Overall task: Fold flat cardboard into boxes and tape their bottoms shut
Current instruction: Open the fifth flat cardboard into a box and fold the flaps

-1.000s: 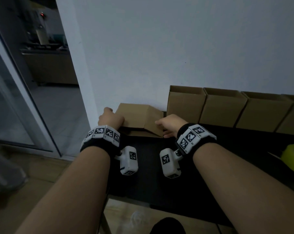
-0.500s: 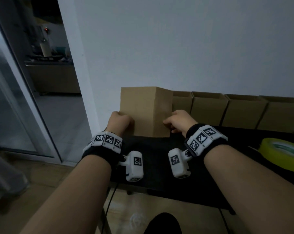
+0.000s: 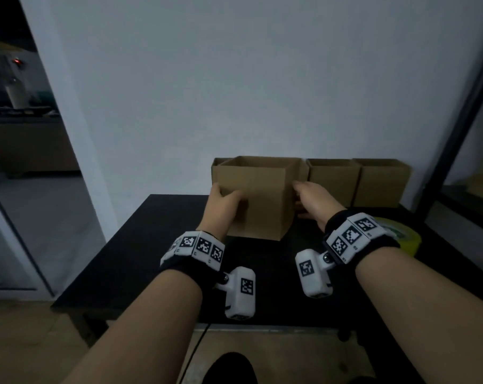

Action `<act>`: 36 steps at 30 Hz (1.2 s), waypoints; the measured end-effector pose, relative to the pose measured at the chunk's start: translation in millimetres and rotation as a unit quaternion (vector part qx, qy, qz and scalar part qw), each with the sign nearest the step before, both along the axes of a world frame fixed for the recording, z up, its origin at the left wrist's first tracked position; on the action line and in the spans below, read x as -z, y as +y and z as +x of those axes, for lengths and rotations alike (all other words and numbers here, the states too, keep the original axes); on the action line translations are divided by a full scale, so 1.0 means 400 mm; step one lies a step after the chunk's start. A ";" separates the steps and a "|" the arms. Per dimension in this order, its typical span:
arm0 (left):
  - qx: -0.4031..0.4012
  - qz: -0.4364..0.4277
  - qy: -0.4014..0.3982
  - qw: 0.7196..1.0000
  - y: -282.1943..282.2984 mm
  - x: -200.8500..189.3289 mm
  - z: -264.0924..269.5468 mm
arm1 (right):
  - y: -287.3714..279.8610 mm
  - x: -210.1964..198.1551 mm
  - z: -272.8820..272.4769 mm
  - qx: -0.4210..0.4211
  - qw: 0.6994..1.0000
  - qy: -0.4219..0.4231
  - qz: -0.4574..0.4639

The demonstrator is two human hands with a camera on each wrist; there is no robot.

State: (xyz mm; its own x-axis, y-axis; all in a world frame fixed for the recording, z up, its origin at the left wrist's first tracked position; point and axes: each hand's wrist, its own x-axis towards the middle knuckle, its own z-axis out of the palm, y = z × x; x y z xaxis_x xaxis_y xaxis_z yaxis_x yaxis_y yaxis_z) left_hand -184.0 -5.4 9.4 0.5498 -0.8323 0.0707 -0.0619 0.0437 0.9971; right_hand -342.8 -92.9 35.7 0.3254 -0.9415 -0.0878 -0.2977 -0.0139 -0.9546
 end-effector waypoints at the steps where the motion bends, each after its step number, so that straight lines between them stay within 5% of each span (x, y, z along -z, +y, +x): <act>1: 0.006 -0.006 0.003 1.000 -0.002 -0.003 -0.015 | -0.003 0.001 -0.012 0.006 1.000 -0.005 0.012; 7: -0.023 -0.035 0.012 0.999 -0.023 -0.038 -0.055 | -0.021 -0.013 -0.051 -0.006 1.000 -0.024 0.006; 17: 0.007 -0.084 -0.092 0.992 -0.079 -0.052 -0.077 | -0.053 0.002 -0.033 0.026 0.997 -0.048 -0.062; 28: -0.025 -0.121 -0.031 0.992 -0.104 -0.004 -0.095 | -0.047 0.046 -0.024 0.026 0.988 -0.137 -0.064; 36: -0.031 -0.124 -0.031 0.991 -0.110 0.004 -0.093 | -0.027 0.064 -0.024 0.101 0.969 -0.194 -0.112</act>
